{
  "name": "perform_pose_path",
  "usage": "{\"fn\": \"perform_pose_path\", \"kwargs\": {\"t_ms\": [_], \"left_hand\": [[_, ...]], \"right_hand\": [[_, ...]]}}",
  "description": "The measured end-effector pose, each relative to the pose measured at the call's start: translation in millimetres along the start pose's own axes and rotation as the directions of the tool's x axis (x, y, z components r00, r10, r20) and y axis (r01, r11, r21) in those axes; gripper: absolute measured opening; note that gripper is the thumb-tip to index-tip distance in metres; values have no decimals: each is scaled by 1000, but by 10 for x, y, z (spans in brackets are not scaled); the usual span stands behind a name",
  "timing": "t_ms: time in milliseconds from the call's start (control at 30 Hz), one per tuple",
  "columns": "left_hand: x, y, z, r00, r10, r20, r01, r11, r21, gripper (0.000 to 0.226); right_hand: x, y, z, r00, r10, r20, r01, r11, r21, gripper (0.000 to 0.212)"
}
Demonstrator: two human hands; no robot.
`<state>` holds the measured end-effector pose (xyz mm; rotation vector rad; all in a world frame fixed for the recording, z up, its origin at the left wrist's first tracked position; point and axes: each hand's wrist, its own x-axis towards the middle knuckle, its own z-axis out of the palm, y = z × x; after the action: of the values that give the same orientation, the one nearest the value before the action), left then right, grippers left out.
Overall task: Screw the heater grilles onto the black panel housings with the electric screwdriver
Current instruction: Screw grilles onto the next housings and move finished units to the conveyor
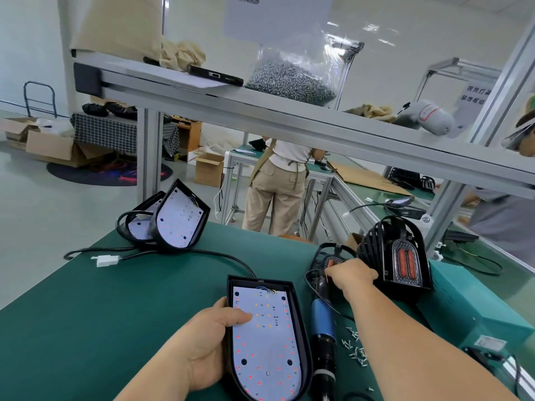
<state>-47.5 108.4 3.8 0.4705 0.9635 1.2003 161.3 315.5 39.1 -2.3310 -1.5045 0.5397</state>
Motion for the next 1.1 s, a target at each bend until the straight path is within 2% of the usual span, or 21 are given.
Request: {"fn": "perform_pose_path", "kwargs": {"t_ms": [133, 200, 300, 400, 467, 533, 600, 633, 667, 700, 733, 767, 833, 867, 933, 967, 1033, 1100], "left_hand": [[-13, 6, 8, 1000, 11, 25, -11, 1000, -8, 41], [-21, 9, 8, 999, 15, 49, -13, 1000, -26, 50], [-41, 10, 8, 997, 33, 67, -31, 999, -33, 53], [-55, 9, 8, 997, 43, 67, -41, 999, -26, 52], [-64, 22, 15, 998, 33, 55, -32, 999, -22, 48], [-63, 37, 13, 998, 0, 56, 1, 1000, -4, 52], [-50, 41, 5, 997, -26, 67, 26, 1000, 0, 63], [-45, 41, 3, 997, -28, 65, 28, 1000, 0, 67], [-37, 43, 4, 998, -27, 58, 27, 1000, -2, 70], [-28, 41, 2, 999, -25, 48, 26, 1000, -6, 72], [-17, 42, -1, 999, -24, 43, 25, 1000, -11, 73], [-6, 43, -2, 999, -24, 39, 25, 1000, -16, 75], [11, 42, -3, 999, -27, 33, 28, 999, -29, 76], [13, 41, 3, 999, -22, 34, 23, 999, -31, 76], [17, 43, 24, 999, -1, 41, 2, 999, -38, 77], [21, 42, 31, 999, 12, 36, -10, 999, -42, 79], [27, 47, 48, 999, 29, 17, -28, 999, -41, 82], [15, 55, 59, 1000, 26, 8, -26, 998, -54, 85]], "right_hand": [[39, -39, -28, 994, 1, -111, 22, 978, 207, 49], [72, -18, -15, 981, -61, -187, 115, 948, 296, 46], [27, -8, -51, 935, -175, -307, 299, 856, 422, 41], [-47, -53, -159, 876, -204, -438, 415, 782, 465, 37], [-110, -94, -276, 814, -279, -510, 532, 711, 459, 27], [-238, -142, -430, 785, -342, -517, 608, 586, 536, 26], [-435, -196, -609, 809, -391, -438, 582, 439, 684, 40], [-552, -222, -694, 799, -458, -390, 579, 408, 706, 47], [-673, -254, -771, 755, -553, -353, 616, 413, 671, 50], [-794, -295, -841, 674, -668, -314, 697, 436, 569, 51], [-918, -349, -904, 564, -786, -255, 803, 449, 391, 51], [-1046, -408, -945, 434, -887, -159, 898, 412, 153, 48], [-1295, -548, -924, 222, -970, 102, 948, 190, -257, 43], [-1416, -602, -851, 150, -962, 227, 926, 56, -374, 41], [-1628, -656, -598, 23, -909, 416, 835, -211, -508, 38], [-1708, -656, -453, -27, -883, 470, 786, -309, -536, 35], [-1794, -618, -214, -97, -863, 496, 743, -394, -541, 31], [-1817, -584, -62, -127, -876, 465, 782, -376, -497, 31]]}}
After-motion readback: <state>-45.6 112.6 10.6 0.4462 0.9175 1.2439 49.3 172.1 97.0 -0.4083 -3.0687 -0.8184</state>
